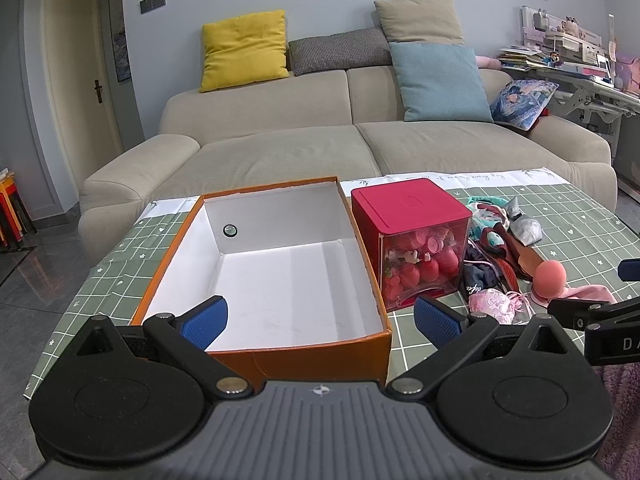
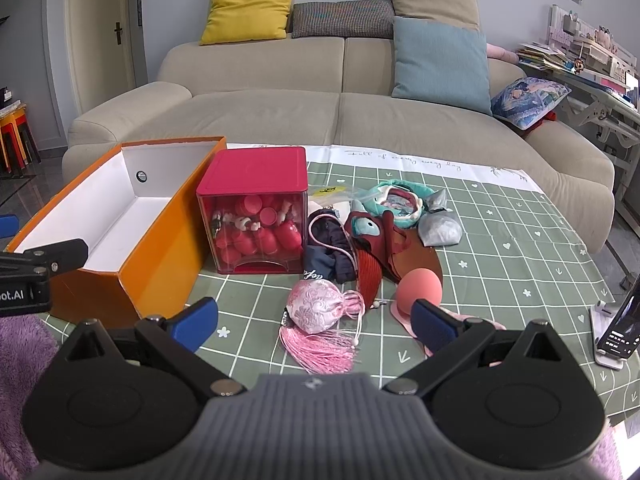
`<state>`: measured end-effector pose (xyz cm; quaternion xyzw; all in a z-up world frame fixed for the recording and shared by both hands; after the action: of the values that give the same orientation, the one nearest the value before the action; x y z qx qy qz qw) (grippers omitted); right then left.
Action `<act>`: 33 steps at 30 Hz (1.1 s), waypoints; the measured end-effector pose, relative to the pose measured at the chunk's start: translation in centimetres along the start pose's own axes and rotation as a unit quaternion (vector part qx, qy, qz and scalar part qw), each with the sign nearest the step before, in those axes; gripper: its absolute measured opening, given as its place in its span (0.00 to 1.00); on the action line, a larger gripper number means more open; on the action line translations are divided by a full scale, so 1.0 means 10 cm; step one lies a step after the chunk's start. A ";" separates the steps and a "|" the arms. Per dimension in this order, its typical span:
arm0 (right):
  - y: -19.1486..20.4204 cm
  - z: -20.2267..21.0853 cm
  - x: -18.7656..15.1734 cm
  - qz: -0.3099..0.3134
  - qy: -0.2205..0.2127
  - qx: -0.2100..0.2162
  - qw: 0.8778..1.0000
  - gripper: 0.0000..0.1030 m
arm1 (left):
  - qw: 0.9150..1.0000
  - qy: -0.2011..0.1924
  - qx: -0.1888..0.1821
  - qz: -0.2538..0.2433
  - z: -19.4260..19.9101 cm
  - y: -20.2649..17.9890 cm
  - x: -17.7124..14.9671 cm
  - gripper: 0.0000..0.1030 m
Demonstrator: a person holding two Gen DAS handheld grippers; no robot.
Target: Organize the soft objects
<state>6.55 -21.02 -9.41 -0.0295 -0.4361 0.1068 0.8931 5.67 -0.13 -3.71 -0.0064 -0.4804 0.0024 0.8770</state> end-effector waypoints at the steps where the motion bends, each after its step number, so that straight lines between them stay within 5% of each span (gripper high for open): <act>1: 0.00 0.00 0.00 0.000 0.000 0.000 1.000 0.98 | 1.000 0.000 0.000 0.000 0.00 0.00 0.00 1.00; 27: 0.01 -0.04 -0.01 -0.001 0.007 0.001 1.000 0.98 | 1.000 0.000 -0.002 -0.005 0.01 -0.04 -0.03 1.00; 33: -0.06 -0.04 -0.02 -0.012 0.033 -0.003 0.999 0.98 | 0.999 -0.003 -0.031 -0.022 0.03 -0.20 -0.01 1.00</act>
<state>6.83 -21.61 -9.65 -0.0307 -0.4069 0.0935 0.9081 5.32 -2.09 -3.63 -0.0230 -0.4826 -0.0318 0.8750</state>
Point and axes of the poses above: each gripper's, at about its wrist camera, not at the fingertips, and z roughly against the way its jaws point, y to its left, x to its top, the point moved 7 cm from there along -z, roughly the way its jaws point, and after that the axes turned 9 degrees about z, right-handed, at the moved point
